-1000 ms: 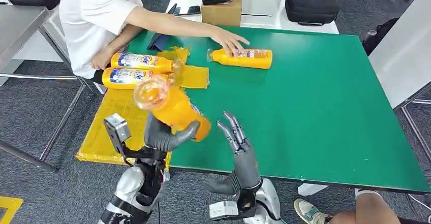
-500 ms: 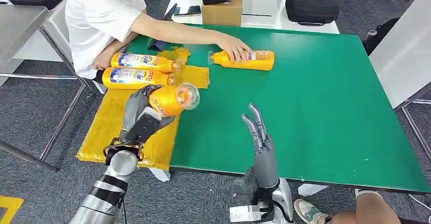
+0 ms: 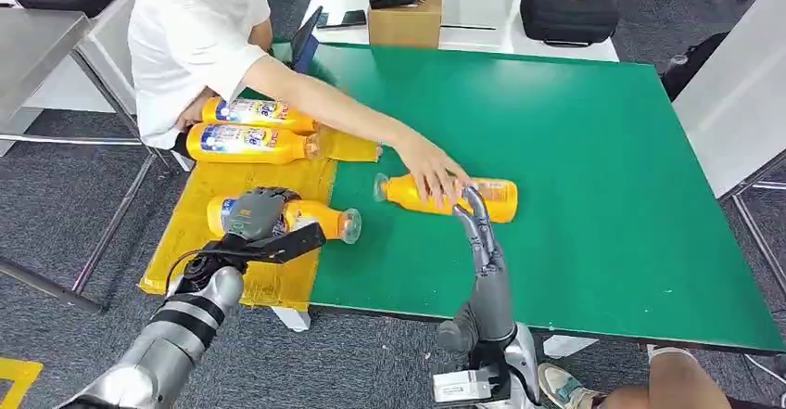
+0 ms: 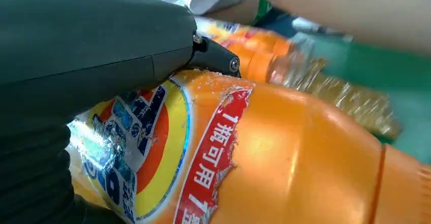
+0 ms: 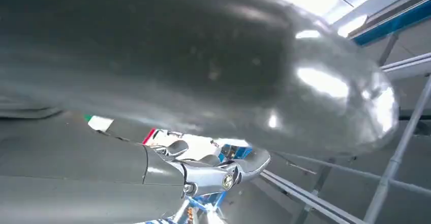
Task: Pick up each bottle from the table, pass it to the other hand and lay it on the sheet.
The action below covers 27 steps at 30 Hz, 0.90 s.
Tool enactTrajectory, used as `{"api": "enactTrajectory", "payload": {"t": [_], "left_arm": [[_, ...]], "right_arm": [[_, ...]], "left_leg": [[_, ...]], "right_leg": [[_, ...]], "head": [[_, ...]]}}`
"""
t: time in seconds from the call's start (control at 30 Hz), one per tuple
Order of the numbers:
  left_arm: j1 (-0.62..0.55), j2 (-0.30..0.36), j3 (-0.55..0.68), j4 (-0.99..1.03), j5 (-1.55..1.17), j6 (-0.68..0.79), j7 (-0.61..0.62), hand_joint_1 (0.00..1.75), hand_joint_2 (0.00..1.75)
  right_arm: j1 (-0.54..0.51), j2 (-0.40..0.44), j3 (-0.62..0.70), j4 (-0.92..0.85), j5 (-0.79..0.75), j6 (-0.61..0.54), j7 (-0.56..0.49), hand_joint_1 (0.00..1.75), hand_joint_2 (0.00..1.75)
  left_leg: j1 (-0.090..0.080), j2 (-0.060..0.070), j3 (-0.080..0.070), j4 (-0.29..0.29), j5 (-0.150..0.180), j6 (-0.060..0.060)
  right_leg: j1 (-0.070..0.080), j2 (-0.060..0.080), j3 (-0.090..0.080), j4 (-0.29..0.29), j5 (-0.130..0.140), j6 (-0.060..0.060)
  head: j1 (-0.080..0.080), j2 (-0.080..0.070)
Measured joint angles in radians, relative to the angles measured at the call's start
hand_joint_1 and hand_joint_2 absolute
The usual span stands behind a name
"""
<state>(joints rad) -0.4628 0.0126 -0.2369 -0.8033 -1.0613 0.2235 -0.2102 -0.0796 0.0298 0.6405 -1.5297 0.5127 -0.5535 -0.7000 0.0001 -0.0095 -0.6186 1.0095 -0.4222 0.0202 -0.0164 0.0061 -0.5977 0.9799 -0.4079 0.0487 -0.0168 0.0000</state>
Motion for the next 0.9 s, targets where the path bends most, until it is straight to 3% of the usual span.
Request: {"api": "enactTrajectory", "payload": {"t": [0.07, 0.13, 0.17, 0.2, 0.23, 0.6, 0.9], "left_arm": [[-0.020, 0.004, -0.005, 0.046, -0.019, -0.010, 0.003, 1.75, 1.75], [-0.050, 0.004, -0.015, 0.087, -0.035, -0.030, 0.015, 1.36, 1.75], [-0.064, 0.003, -0.021, 0.112, -0.046, -0.041, 0.024, 0.89, 1.75], [-0.077, 0.002, -0.027, 0.134, -0.053, -0.052, 0.033, 0.19, 1.75], [-0.091, -0.002, -0.032, 0.155, -0.063, -0.064, 0.042, 0.00, 1.75], [-0.180, -0.038, -0.042, 0.306, -0.019, -0.165, 0.049, 0.00, 1.75], [-0.182, -0.054, 0.045, 0.314, 0.268, -0.378, -0.232, 0.00, 1.75]], "right_arm": [[-0.003, -0.002, 0.006, 0.000, -0.010, 0.000, 0.000, 0.00, 0.00], [-0.009, -0.002, 0.011, 0.000, -0.023, 0.005, 0.000, 0.00, 0.00], [-0.012, -0.002, 0.014, 0.000, -0.031, 0.008, 0.000, 0.00, 0.00], [-0.014, -0.002, 0.017, 0.000, -0.036, 0.012, 0.000, 0.00, 0.00], [-0.015, -0.002, 0.021, 0.000, -0.039, 0.017, 0.000, 0.00, 0.00], [-0.026, -0.003, 0.037, 0.000, -0.070, 0.032, 0.000, 0.00, 0.00], [-0.055, -0.018, 0.066, 0.013, -0.163, 0.019, 0.000, 0.00, 0.00]], "left_leg": [[0.000, 0.000, 0.000, 0.000, 0.000, 0.000], [0.000, -0.001, 0.000, 0.000, 0.000, 0.000], [0.000, -0.001, 0.000, 0.000, 0.000, 0.000], [0.000, -0.001, 0.000, 0.000, 0.000, 0.000], [0.000, -0.001, 0.000, 0.000, 0.000, 0.000], [0.000, -0.002, 0.005, 0.000, 0.000, 0.000], [-0.001, -0.003, 0.006, 0.000, 0.001, 0.001]], "right_leg": [[0.000, 0.000, 0.000, 0.000, 0.000, 0.000], [0.000, 0.000, 0.001, 0.000, 0.000, 0.000], [0.000, 0.000, 0.001, 0.000, 0.000, 0.000], [0.000, 0.000, 0.001, 0.000, 0.000, 0.000], [0.000, 0.000, 0.001, 0.000, 0.000, 0.000], [0.000, -0.001, 0.007, 0.000, 0.000, 0.000], [0.000, -0.002, 0.007, 0.000, 0.000, 0.000]], "head": [[0.000, 0.000], [0.000, 0.000], [0.000, 0.000], [0.000, 0.000], [0.000, 0.000], [0.000, 0.000], [0.000, 0.000]]}}
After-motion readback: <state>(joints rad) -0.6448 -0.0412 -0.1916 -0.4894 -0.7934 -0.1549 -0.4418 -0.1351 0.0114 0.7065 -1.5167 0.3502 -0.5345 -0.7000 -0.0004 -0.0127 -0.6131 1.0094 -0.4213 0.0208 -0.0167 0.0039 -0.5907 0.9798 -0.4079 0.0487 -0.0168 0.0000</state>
